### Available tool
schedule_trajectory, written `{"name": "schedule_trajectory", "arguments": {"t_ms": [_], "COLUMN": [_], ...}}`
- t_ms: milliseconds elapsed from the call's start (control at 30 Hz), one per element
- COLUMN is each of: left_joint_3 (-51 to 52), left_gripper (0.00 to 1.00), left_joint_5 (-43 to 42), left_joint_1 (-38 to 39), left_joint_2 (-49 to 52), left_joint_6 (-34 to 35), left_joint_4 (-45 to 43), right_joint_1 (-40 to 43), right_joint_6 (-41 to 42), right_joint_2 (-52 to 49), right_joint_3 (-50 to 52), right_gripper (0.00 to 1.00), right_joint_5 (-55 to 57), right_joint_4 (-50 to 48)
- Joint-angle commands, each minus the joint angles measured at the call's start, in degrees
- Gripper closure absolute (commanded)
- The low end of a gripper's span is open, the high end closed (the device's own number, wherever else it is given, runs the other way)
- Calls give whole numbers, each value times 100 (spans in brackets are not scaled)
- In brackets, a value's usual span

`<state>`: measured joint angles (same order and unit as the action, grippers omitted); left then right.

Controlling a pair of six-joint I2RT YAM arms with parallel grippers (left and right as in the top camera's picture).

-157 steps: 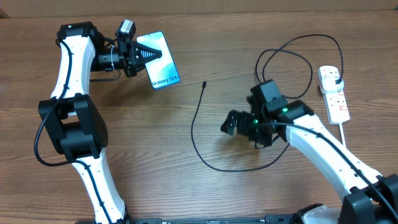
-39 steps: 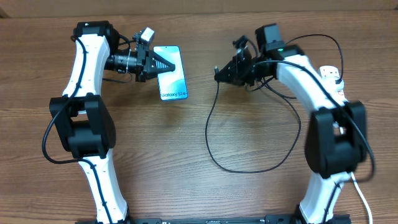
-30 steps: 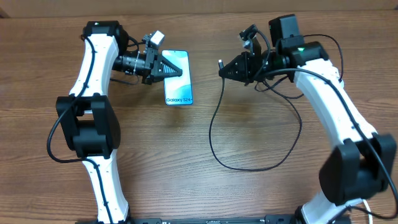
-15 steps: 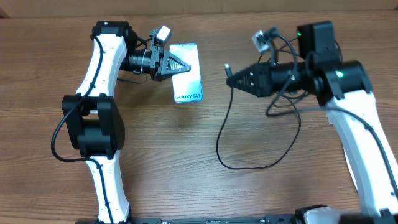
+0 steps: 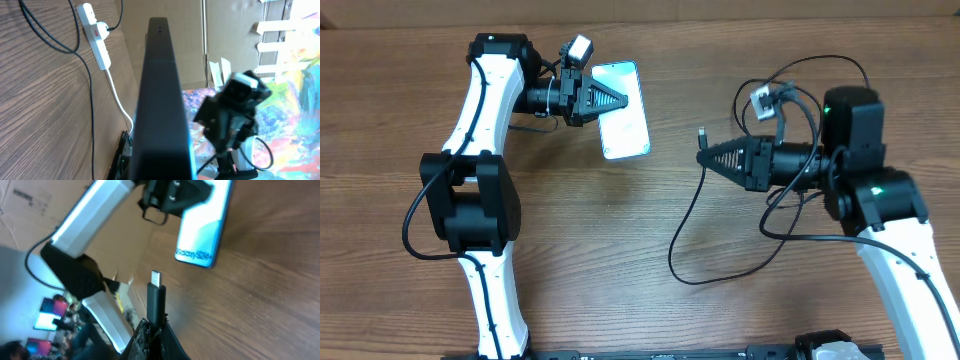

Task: Plug charger to phone and switch on socket
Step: 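Align the plug under the phone's bottom charging port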

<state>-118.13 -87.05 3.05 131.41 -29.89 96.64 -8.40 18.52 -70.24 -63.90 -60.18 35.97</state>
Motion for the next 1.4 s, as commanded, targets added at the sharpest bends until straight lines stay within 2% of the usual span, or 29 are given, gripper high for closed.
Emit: {"name": "schedule_trajectory", "arguments": {"t_ms": [0,267,400,700,933,1367], "left_joint_3": [-186,-916,-1552,-2732,-2813,-2813], "left_gripper": [96,95,96,96,95,95], "left_joint_5": [-358,-356,-354,-350,-350,-348], "left_joint_1": [79,83,101,116,186,490], "left_joint_2": [-223,-308,-308,-308,-308,-308], "left_joint_6": [138,535,881,2055,2356,3080], "left_joint_4": [22,20,20,17,-33,-848], "right_joint_1": [-142,-1058,-1388,-1443,-1460,-1668], "right_joint_6": [621,1534,1751,1974,2065,1899], "right_joint_2": [74,72,70,70,68,70], "right_joint_3": [402,756,769,769,769,769], "right_gripper": [96,96,96,96,96,96], "right_joint_5": [-48,640,1134,1152,1152,1172], "right_joint_4": [-299,-1399,-1528,-2404,-2662,-2881]}}
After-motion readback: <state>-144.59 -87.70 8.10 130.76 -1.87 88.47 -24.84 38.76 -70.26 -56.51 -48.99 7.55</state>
